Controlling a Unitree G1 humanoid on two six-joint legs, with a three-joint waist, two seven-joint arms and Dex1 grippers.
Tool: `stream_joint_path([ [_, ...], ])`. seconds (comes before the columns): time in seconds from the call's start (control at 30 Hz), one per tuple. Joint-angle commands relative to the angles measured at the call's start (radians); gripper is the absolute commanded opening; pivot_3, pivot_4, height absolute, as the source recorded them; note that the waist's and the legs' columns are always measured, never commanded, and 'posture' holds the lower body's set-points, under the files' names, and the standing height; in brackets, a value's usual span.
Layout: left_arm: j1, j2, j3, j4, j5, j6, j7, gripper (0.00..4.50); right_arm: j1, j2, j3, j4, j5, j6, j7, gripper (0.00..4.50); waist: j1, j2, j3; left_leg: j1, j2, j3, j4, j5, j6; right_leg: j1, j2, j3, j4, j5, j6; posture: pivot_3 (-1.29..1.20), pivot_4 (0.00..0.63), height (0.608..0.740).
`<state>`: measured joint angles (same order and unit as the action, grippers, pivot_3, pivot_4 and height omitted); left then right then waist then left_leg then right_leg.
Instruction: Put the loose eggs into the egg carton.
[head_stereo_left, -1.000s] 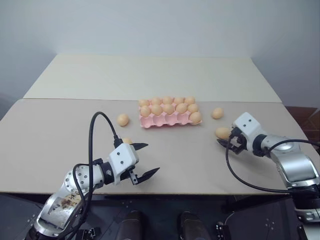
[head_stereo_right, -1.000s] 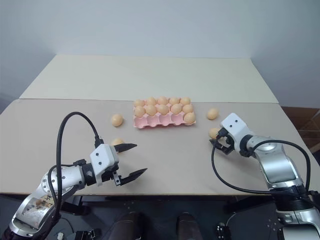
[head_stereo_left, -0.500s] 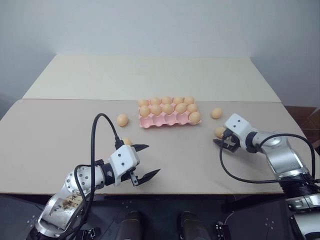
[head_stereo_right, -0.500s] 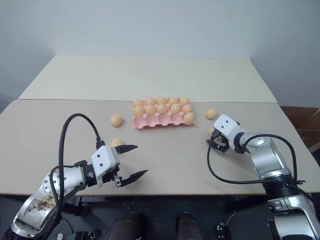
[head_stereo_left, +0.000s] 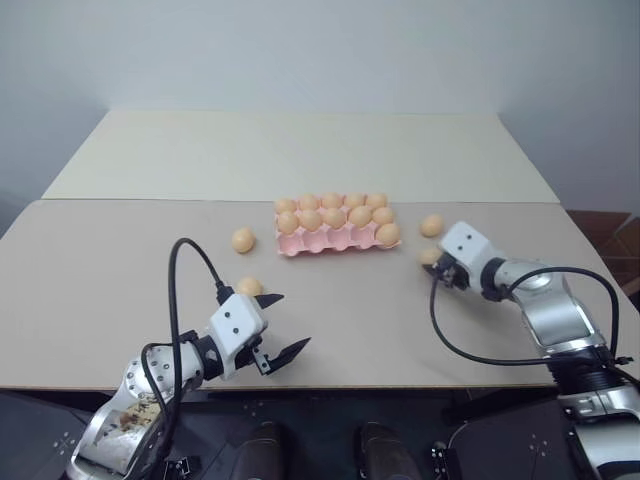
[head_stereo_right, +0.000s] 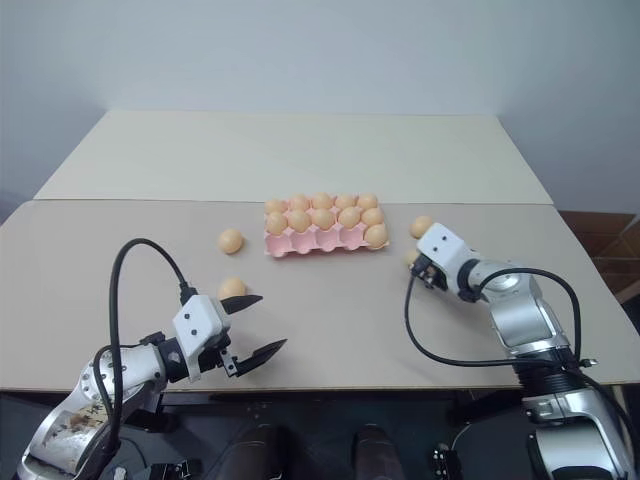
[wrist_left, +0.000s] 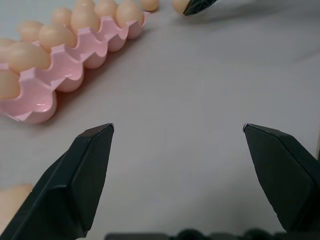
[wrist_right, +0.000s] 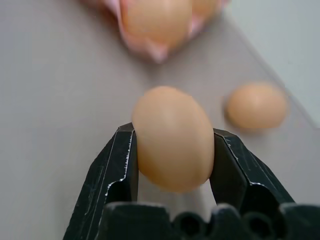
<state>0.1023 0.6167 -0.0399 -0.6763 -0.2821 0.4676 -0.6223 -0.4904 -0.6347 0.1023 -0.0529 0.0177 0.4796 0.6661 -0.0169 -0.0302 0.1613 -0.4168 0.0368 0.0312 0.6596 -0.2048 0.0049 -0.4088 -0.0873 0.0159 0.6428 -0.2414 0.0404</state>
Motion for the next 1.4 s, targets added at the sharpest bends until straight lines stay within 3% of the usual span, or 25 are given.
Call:
stream_joint_path([
  [0.03, 0.012, -0.002, 0.030, -0.056, -0.017, 0.013, 0.016, 4.50, -0.048, 0.077, -0.013, -0.130, 0.031, 0.088, -0.054, 1.77, 0.000, 0.000, 0.000, 0.000, 0.001, 0.000, 0.000, 0.000, 0.000, 0.000, 0.001, 0.000, 0.000, 0.000, 0.000, 0.00, 0.150, 0.740],
  [0.23, 0.005, -0.004, 0.028, -0.058, -0.010, 0.019, 0.020, 4.50, -0.147, 0.219, 0.083, -0.028, -0.020, 0.099, -0.118, 1.70, 0.006, 0.000, 0.000, 0.000, -0.001, 0.000, 0.000, 0.000, 0.000, 0.001, -0.002, -0.001, -0.001, 0.000, 0.000, 0.00, 0.150, 0.740],
  [0.77, 0.011, -0.016, 0.019, -0.070, 0.004, 0.025, 0.040, 4.50, -0.285, 0.298, 0.102, 0.278, -0.067, -0.024, -0.149, 1.70, 0.002, 0.001, 0.000, 0.000, -0.001, 0.000, 0.000, 0.000, 0.000, 0.000, -0.001, -0.001, 0.000, 0.000, -0.001, 0.00, 0.150, 0.740],
  [1.03, 0.007, -0.019, 0.016, -0.066, 0.005, 0.024, 0.043, 4.50, -0.291, 0.283, 0.088, 0.278, -0.083, -0.021, -0.158, 4.43, 0.002, 0.001, 0.001, 0.000, -0.001, 0.000, 0.000, 0.000, 0.000, 0.000, -0.001, -0.001, 0.000, 0.000, -0.001, 0.00, 0.150, 0.740],
  [1.2, 0.008, -0.020, 0.016, -0.067, 0.004, 0.022, 0.044, 4.50, -0.247, 0.268, 0.044, 0.143, -0.039, 0.016, -0.138, 4.47, 0.003, 0.001, 0.001, 0.000, -0.001, 0.001, 0.000, 0.000, 0.000, -0.001, -0.001, -0.001, 0.000, 0.000, -0.001, 0.00, 0.150, 0.740],
  [1.4, 0.016, -0.025, 0.023, -0.071, 0.000, 0.022, 0.050, 4.50, -0.055, 0.257, -0.110, -0.228, 0.100, 0.152, -0.151, 4.47, 0.009, 0.001, 0.001, -0.004, -0.001, -0.001, -0.001, 0.000, 0.000, -0.003, -0.002, -0.002, 0.000, 0.000, -0.001, 0.00, 0.150, 0.740],
])
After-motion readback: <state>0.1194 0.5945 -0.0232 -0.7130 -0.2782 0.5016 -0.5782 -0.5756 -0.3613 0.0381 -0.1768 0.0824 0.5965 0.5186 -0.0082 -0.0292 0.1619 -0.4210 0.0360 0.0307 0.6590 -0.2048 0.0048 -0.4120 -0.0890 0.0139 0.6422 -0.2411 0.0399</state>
